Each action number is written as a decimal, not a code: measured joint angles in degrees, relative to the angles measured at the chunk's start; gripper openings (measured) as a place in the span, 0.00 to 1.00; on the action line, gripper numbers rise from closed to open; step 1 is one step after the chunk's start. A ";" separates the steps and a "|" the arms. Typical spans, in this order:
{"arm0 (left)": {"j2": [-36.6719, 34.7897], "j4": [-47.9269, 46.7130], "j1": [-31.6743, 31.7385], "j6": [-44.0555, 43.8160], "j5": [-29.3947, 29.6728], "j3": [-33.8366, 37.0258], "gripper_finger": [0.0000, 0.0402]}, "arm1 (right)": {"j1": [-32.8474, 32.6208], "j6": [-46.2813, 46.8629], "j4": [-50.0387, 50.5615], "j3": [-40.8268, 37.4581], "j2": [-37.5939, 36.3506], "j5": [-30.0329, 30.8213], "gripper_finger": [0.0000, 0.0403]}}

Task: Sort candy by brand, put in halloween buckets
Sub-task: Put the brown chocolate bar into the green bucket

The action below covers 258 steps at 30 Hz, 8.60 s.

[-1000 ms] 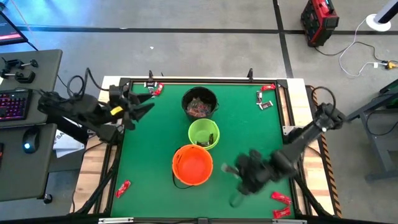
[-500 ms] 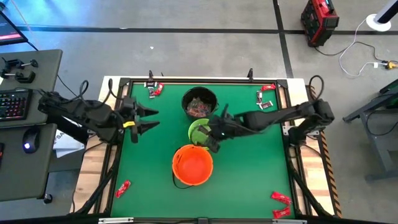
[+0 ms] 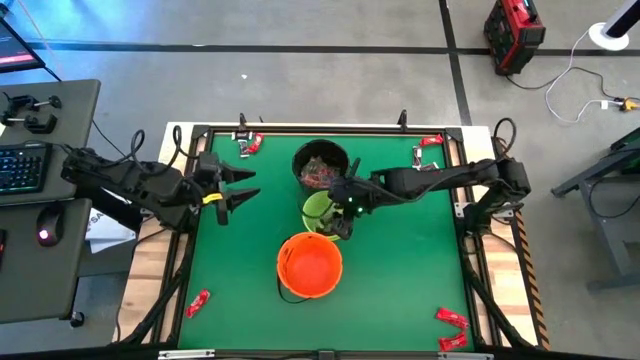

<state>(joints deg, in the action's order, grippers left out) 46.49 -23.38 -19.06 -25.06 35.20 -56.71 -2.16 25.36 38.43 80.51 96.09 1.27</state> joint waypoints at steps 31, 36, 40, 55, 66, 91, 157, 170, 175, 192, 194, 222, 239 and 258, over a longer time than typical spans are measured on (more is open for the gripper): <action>61.90 -38.11 73.24 -8.88 -22.48 -24.59 0.52 | 33.54 -26.73 20.61 18.09 -9.11 -5.95 0.61; 66.42 -38.97 74.24 -7.38 -25.78 -24.57 0.52 | 33.10 -26.21 19.81 18.09 -9.09 -5.89 0.61; 66.79 -38.73 74.42 -8.03 -22.31 -24.61 0.52 | 32.91 -25.35 19.54 18.07 -9.09 -5.82 0.61; 66.67 -36.01 78.21 -10.80 -30.03 -17.83 0.52 | 32.88 -25.74 19.59 18.05 -9.07 -5.80 0.61; 66.00 -33.33 78.09 -5.34 -30.96 -16.97 0.29 | 32.86 -25.54 19.58 18.03 -9.05 -5.78 0.61; 27.01 -29.71 48.71 6.98 -47.82 -16.94 0.01 | 32.58 -30.78 20.40 18.01 -9.05 0.17 0.61; 30.54 -4.08 55.01 16.55 -48.16 -6.57 0.60 | 59.78 11.51 3.26 -22.04 2.88 7.81 0.61; 30.57 -3.15 54.88 15.35 -46.45 -6.56 0.60 | 58.70 7.64 4.37 -21.12 5.77 8.45 0.53; 30.59 -2.31 54.88 14.12 -46.45 -6.56 0.60 | 58.05 6.67 4.46 -21.07 6.12 7.58 0.33; 28.27 -2.45 56.09 14.88 -40.43 -6.56 0.60 | 49.56 2.65 6.02 -21.55 -2.16 7.62 0.00; 26.78 -1.92 56.97 15.78 -38.67 -6.58 0.60 | 47.66 2.62 4.74 -21.55 -5.07 5.45 0.00; 22.09 1.50 60.73 21.14 -27.13 -6.58 0.60 | 8.34 -5.90 -30.08 -21.34 -9.45 -21.11 0.12; 33.96 -15.82 72.75 10.22 -26.51 -7.58 0.60 | 15.22 -15.48 -11.49 -9.81 -9.11 -16.65 0.67; 71.55 -35.34 82.65 15.35 -29.16 -30.14 0.60 | 20.15 -17.90 -3.51 -7.82 -9.14 -14.85 0.68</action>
<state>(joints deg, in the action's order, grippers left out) 118.04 -58.73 63.58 -9.71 6.04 -86.85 17.98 7.46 34.92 72.69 86.96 -13.58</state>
